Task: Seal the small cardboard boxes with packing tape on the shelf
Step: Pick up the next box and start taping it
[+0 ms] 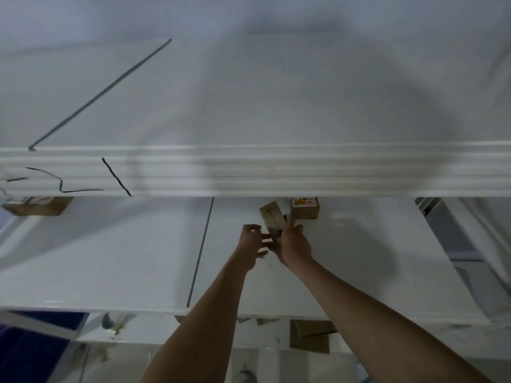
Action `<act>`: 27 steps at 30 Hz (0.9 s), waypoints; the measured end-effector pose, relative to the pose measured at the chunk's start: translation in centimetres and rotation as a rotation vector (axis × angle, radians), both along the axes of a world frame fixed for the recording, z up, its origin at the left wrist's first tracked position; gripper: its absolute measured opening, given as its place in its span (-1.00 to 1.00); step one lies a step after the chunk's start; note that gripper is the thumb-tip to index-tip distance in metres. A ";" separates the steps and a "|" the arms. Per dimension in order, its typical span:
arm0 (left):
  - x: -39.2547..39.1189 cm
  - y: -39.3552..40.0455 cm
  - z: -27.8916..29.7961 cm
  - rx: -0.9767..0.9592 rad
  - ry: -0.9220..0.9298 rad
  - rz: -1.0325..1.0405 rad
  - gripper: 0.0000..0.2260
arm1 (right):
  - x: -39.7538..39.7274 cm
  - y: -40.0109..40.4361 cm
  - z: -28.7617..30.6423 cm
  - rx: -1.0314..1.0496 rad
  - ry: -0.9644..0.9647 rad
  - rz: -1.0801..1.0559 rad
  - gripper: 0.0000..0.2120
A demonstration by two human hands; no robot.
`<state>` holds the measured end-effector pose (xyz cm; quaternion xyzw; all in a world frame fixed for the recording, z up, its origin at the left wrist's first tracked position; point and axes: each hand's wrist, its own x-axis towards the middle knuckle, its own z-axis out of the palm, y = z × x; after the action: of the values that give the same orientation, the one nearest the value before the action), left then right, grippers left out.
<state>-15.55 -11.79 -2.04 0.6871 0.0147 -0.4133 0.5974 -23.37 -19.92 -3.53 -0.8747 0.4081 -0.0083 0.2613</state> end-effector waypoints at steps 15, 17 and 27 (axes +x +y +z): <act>-2.5 6.7 -3.4 0.077 -0.013 -0.105 -0.66 | -7.1 3.9 1.0 0.624 -0.263 -0.161 -0.74; -2.8 7.4 -4.5 0.138 -0.042 -0.132 -0.67 | -7.3 4.8 0.0 0.551 -0.196 -0.116 -0.67; -3.0 7.4 -5.4 0.373 -0.466 -0.276 -0.67 | -6.6 6.0 -0.5 0.348 -0.018 -0.109 -0.64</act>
<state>-18.53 -4.44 -7.44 0.8562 -0.1402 -0.3124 0.3870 -29.95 -13.90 -4.06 -0.7927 0.4478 0.0406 0.4116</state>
